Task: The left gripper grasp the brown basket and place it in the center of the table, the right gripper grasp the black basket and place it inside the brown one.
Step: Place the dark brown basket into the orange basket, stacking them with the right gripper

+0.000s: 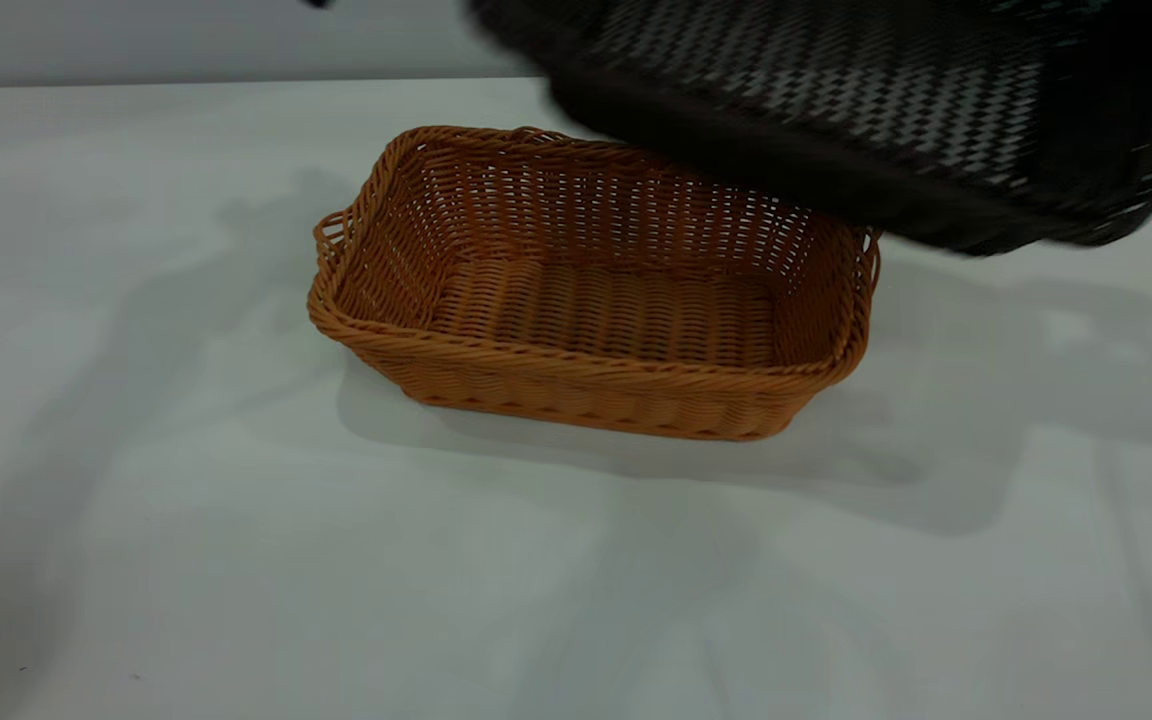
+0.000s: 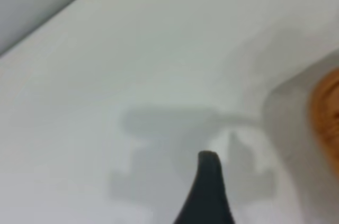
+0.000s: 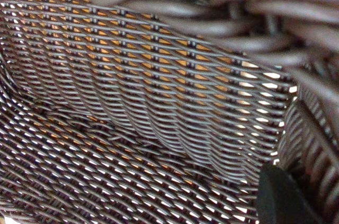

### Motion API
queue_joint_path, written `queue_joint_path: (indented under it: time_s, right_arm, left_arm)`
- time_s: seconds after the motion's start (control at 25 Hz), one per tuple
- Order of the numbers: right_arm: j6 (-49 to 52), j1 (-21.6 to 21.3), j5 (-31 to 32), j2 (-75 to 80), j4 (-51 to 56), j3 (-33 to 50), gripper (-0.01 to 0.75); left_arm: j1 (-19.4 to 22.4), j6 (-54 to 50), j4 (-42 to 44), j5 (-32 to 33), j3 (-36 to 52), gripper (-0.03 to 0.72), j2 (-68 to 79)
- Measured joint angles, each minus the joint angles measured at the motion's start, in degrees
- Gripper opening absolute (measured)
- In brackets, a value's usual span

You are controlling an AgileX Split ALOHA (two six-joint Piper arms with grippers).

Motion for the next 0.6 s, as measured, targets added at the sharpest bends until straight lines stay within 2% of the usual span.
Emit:
queue_joint_path:
  time_s: [0.16, 0.28, 0.6]
  right_arm:
    - [2.5, 7.4, -3.0, 1.7, -0.3, -0.7, 0.077]
    - [2.7, 10.9, -3.0, 5.9, -0.3, -3.4, 0.077]
    - [3.4, 13.7, 0.4, 17.2, -0.7, -12.2, 0.077]
  left_arm:
    - [4.8, -2.1, 0.0, 2.0, 0.0, 0.549, 0.0]
    - [6.6, -2.3, -0.3, 3.0, 0.0, 0.549, 0.0]
    - [6.9, -2.4, -0.7, 4.2, 0.0, 0.549, 0.0]
